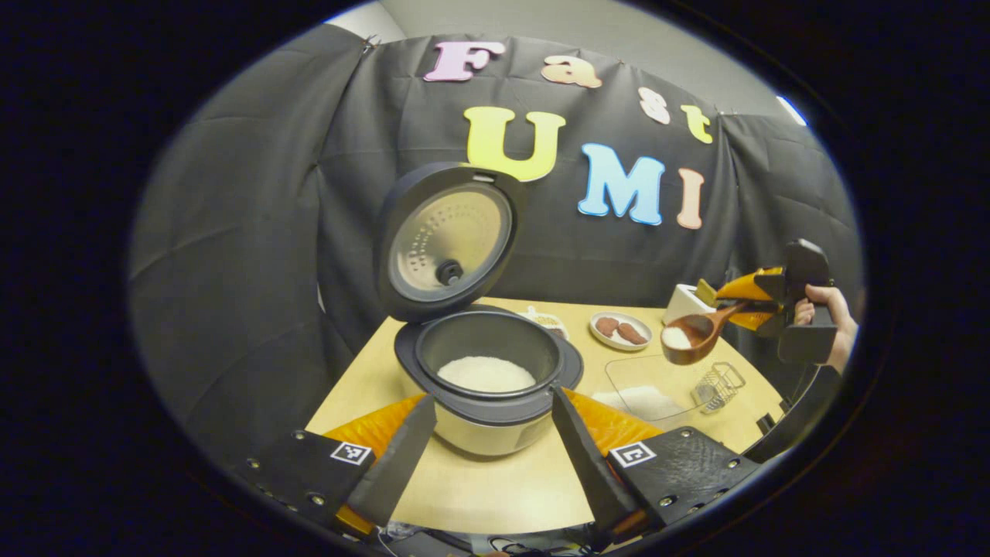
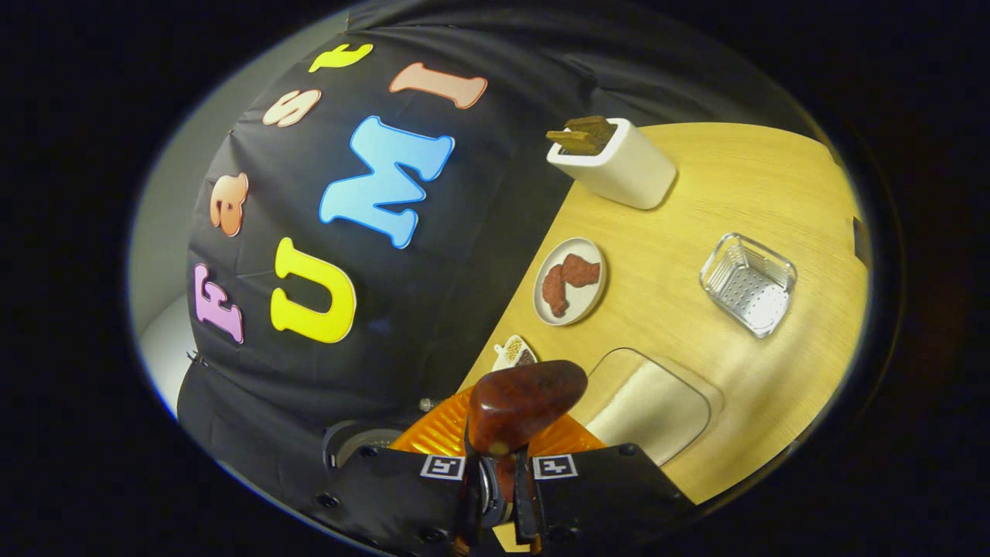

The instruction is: Close the left gripper, press the button to open the rice cooker; take a wooden spoon from the chopstick holder with the right hand, scoop a spoonful of rice and pour it into the rice cooker, then put the wooden spoon back into the chopstick holder.

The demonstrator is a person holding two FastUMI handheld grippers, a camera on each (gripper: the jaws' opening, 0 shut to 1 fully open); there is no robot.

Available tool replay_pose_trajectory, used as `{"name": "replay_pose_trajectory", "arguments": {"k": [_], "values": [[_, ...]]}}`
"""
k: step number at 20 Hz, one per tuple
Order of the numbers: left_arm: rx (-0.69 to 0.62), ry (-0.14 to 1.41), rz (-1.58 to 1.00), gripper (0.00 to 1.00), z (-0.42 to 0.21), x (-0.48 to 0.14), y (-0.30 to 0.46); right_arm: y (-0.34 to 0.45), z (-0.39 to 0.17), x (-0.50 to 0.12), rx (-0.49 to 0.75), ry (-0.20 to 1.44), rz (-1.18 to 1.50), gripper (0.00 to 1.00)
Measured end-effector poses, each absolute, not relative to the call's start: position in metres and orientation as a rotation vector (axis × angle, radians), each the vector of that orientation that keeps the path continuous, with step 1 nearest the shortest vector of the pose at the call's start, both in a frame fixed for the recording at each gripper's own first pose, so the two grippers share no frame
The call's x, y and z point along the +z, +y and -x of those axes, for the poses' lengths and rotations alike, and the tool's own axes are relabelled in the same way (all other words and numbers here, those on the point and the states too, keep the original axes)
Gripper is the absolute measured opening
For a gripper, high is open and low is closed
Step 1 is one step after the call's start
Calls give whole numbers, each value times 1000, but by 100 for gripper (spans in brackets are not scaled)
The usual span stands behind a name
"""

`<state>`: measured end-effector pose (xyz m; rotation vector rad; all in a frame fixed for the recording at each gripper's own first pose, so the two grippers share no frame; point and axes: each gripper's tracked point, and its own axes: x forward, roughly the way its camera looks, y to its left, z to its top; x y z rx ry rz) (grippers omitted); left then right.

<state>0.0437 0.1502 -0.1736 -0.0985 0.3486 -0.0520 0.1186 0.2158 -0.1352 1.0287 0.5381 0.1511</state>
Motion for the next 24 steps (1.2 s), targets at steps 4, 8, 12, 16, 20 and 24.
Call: {"name": "replay_pose_trajectory", "arguments": {"k": [4, 8, 12, 16, 20, 24], "values": [[19, 342, 114, 92, -33, -176, 176, 273, -136, -117, 250, 574, -1025, 18], [103, 342, 152, 92, -16, -179, 197, 334, -150, -112, 350, 623, -981, 18], [180, 344, 167, 96, 0, -179, 210, 384, -164, -98, 441, 615, -886, 17], [230, 341, 171, 96, 10, -176, 217, 420, -171, -85, 512, 558, -723, 18], [273, 342, 176, 96, 20, -175, 227, 453, -172, -83, 585, 501, -554, 17], [303, 348, 189, 92, 21, -180, 233, 477, -166, -98, 638, 471, -400, 17]]}}
